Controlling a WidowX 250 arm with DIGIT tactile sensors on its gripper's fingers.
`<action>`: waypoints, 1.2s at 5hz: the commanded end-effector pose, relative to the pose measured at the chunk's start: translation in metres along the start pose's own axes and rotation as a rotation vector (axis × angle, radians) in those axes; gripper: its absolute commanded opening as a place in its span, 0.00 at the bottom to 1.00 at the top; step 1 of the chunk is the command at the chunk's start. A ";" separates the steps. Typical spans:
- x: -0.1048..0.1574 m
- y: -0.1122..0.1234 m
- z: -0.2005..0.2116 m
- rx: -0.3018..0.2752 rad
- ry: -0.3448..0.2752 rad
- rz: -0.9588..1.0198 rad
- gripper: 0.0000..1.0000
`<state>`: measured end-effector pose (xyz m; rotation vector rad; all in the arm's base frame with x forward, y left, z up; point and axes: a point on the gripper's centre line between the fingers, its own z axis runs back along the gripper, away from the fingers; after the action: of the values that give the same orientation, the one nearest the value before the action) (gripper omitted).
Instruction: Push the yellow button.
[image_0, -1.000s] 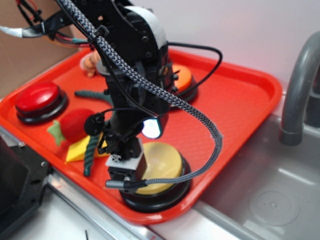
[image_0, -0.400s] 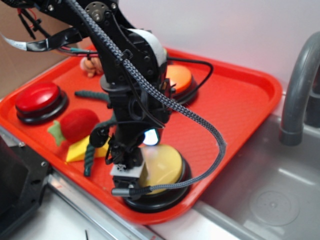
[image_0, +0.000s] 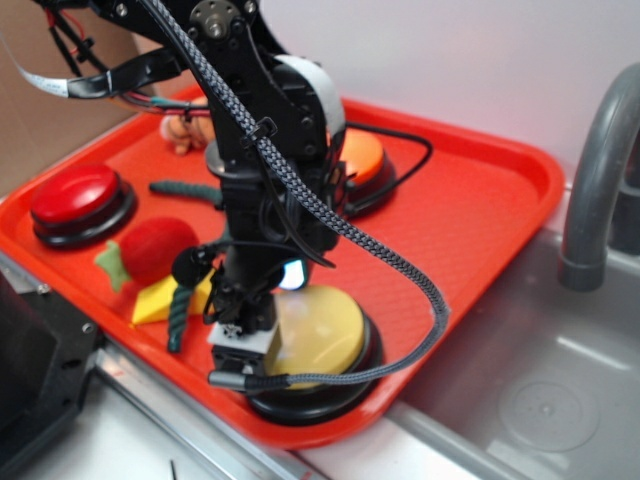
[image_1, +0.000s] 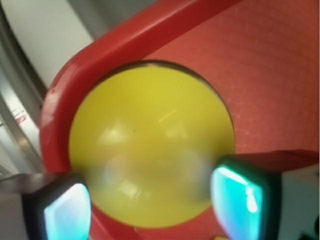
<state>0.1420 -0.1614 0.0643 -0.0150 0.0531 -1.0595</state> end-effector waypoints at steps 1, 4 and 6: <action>-0.008 -0.012 0.003 -0.009 -0.037 0.009 1.00; -0.005 -0.010 0.022 0.048 -0.039 0.004 1.00; -0.005 -0.010 0.031 0.064 -0.051 0.018 1.00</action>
<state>0.1435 -0.1567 0.0809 0.0302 0.0406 -1.0311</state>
